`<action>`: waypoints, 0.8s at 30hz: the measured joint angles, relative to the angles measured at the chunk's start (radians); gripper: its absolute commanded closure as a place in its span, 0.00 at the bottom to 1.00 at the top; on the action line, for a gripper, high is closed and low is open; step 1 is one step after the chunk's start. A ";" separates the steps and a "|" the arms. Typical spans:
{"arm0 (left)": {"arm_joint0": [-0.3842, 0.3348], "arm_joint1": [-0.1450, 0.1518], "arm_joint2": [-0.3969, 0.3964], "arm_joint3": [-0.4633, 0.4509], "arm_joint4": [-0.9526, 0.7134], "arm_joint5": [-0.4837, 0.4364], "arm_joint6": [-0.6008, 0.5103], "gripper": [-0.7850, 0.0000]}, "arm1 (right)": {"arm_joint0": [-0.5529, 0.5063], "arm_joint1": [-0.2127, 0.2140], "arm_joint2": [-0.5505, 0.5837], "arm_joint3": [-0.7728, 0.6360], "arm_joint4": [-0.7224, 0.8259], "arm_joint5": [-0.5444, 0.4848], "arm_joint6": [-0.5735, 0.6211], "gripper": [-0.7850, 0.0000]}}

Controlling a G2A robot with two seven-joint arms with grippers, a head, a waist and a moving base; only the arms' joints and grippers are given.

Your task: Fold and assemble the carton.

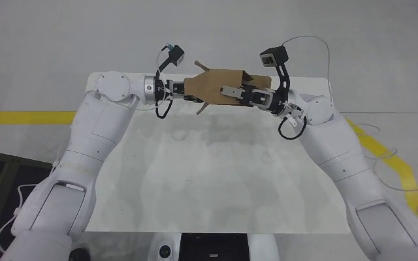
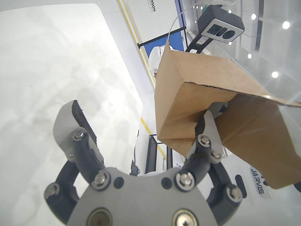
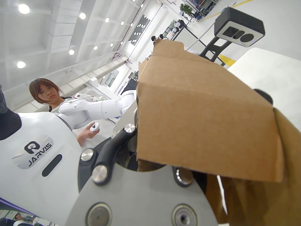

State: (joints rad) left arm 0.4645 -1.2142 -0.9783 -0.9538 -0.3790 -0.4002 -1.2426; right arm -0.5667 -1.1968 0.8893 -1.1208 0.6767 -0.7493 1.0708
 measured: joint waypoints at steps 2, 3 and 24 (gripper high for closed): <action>-0.004 -0.002 0.003 0.008 -0.002 -0.004 -0.002 0.00 | 0.003 -0.001 0.001 0.009 -0.002 -0.001 -0.001 1.00; -0.005 -0.002 0.004 0.012 -0.003 -0.006 -0.002 0.00 | 0.004 -0.001 0.003 0.014 -0.004 -0.002 -0.002 1.00; 0.035 0.010 -0.013 0.000 0.031 -0.034 -0.013 0.00 | 0.028 -0.014 0.061 0.120 -0.039 -0.030 -0.085 1.00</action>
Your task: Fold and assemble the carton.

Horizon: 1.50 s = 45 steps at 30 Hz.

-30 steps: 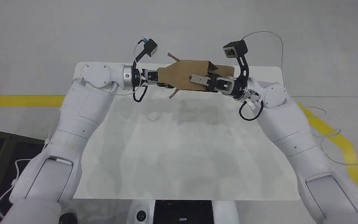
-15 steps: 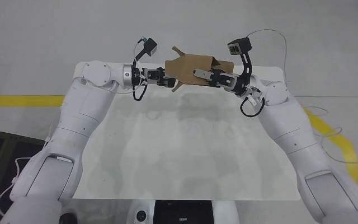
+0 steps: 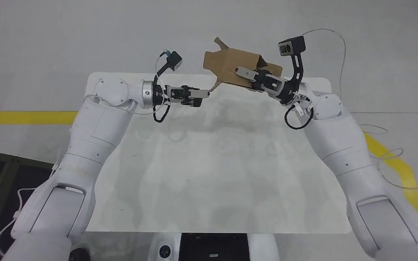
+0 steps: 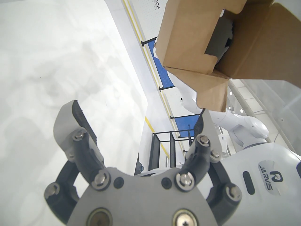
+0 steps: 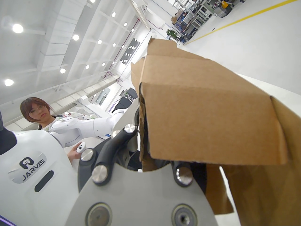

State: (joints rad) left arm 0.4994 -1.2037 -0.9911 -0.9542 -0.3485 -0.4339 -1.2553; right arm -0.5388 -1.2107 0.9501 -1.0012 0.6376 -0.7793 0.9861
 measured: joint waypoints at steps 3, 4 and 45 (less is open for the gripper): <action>0.010 0.002 0.000 -0.021 -0.002 0.009 -0.003 0.00 | -0.002 -0.002 0.003 -0.002 -0.012 0.002 -0.010 1.00; 0.013 0.002 -0.001 -0.028 -0.004 0.012 -0.006 0.00 | -0.003 -0.003 0.004 -0.003 -0.018 0.003 -0.014 1.00; -0.028 0.017 -0.052 0.013 -0.036 0.016 0.004 0.00 | -0.014 -0.023 0.000 -0.033 -0.069 0.029 0.084 1.00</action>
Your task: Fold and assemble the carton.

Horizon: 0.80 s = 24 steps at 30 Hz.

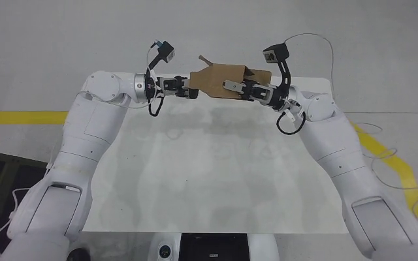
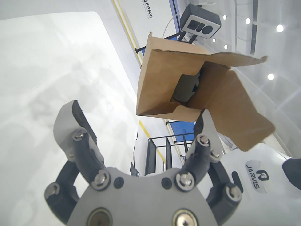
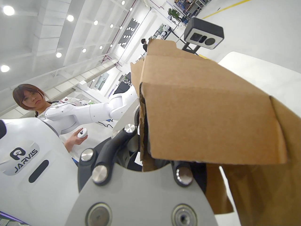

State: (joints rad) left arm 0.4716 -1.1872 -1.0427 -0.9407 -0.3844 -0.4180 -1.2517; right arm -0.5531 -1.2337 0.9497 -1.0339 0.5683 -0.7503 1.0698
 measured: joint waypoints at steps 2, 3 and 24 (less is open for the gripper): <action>-0.009 0.005 -0.013 0.016 0.018 -0.005 0.009 0.00 | -0.003 0.004 -0.002 -0.009 0.001 0.016 0.016 1.00; -0.013 0.007 -0.017 0.022 0.025 -0.007 0.014 0.00 | -0.006 0.006 -0.003 -0.016 0.004 0.022 0.022 1.00; -0.043 0.000 -0.004 0.054 0.051 -0.047 0.092 0.00 | -0.033 0.028 -0.077 -0.096 0.003 0.057 0.058 1.00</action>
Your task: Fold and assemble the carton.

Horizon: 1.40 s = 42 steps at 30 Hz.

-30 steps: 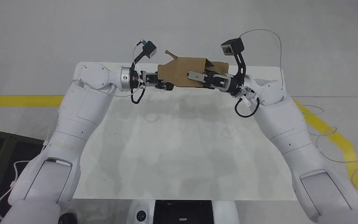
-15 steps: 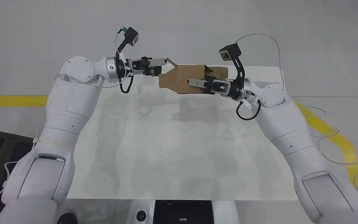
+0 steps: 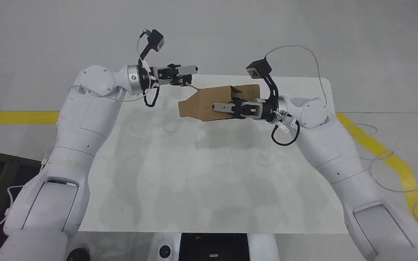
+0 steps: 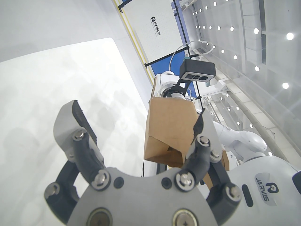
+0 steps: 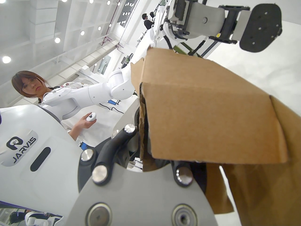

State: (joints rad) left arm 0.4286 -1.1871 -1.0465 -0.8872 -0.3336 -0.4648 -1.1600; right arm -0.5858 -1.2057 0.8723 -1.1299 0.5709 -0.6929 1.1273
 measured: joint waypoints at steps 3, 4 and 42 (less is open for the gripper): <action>0.000 0.002 -0.003 0.000 0.006 0.000 0.006 0.00 | -0.001 0.002 -0.008 0.001 0.002 -0.001 -0.001 1.00; 0.000 0.002 -0.003 -0.003 0.006 0.001 0.003 0.00 | -0.001 0.003 -0.010 0.001 0.003 -0.001 -0.001 1.00; 0.037 -0.007 0.039 -0.043 -0.071 0.036 -0.095 0.00 | 0.026 -0.023 -0.009 0.064 0.073 -0.034 -0.034 1.00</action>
State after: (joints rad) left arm 0.4658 -1.1945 -1.0072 -0.9303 -0.4044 -0.4283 -1.2554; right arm -0.5600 -1.2285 0.8637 -1.0657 0.6436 -0.7269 1.0932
